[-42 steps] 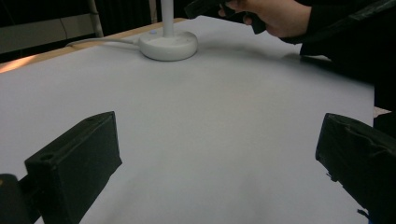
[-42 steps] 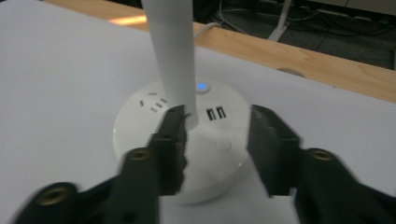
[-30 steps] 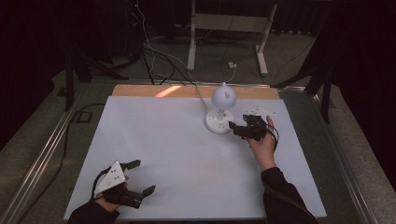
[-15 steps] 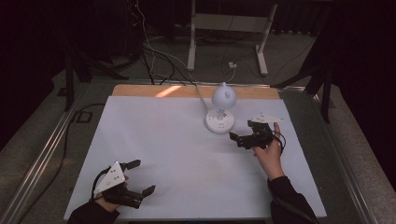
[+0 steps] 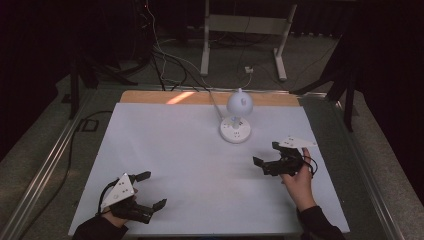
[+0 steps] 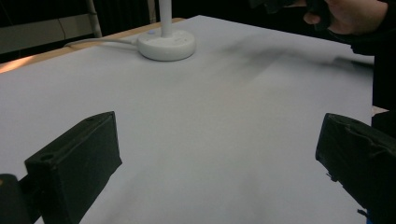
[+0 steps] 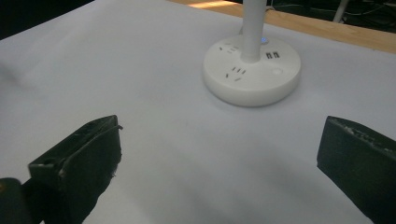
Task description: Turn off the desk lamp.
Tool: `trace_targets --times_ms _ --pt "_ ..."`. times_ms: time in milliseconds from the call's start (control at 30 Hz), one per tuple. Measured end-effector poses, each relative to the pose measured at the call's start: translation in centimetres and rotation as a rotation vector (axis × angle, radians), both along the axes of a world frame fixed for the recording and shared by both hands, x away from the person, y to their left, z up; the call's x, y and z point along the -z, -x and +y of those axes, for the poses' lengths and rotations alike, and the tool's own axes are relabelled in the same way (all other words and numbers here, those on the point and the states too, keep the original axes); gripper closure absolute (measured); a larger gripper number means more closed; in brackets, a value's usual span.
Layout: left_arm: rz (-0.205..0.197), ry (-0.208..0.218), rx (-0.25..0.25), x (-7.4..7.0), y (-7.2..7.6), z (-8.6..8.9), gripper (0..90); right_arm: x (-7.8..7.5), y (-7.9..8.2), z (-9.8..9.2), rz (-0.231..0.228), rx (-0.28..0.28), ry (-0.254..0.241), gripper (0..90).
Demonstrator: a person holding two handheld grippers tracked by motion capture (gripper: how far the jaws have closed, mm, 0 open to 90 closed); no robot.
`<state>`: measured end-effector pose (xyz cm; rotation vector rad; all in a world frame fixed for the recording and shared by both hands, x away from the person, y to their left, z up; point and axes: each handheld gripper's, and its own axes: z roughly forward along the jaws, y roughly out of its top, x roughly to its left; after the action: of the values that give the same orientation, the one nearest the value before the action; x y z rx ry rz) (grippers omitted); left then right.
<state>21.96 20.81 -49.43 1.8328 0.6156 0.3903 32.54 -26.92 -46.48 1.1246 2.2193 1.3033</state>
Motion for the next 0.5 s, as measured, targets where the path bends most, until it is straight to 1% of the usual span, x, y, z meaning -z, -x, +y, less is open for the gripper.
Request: trace_targets --times_ms 133,200,233,300,367,433,500 --pt "0.000 -0.004 0.000 0.0 0.0 0.0 0.5 0.1 1.3 -0.4 -0.004 0.004 0.025 0.0" --pt "0.000 0.001 0.000 0.0 0.0 0.0 0.5 0.4 1.9 -0.7 0.013 -0.001 0.020 0.0" --pt "0.000 0.000 -0.001 0.0 0.0 0.0 0.5 0.6 2.2 -0.8 0.014 0.004 0.021 0.0" --pt "0.001 -0.002 -0.001 0.0 0.0 0.0 0.5 0.8 2.7 -1.2 0.030 -0.002 0.007 0.0" --pt "0.000 0.002 -0.001 0.0 0.0 0.0 0.5 1.0 3.3 -1.4 0.026 -0.001 0.009 0.0" --pt "0.000 0.001 -0.001 0.0 0.0 0.0 0.5 1.2 3.8 -1.6 0.024 0.003 0.023 0.0" --pt "0.000 -0.002 0.002 0.0 0.0 0.0 0.5 1.4 4.4 -1.9 0.029 -0.005 0.024 0.0"
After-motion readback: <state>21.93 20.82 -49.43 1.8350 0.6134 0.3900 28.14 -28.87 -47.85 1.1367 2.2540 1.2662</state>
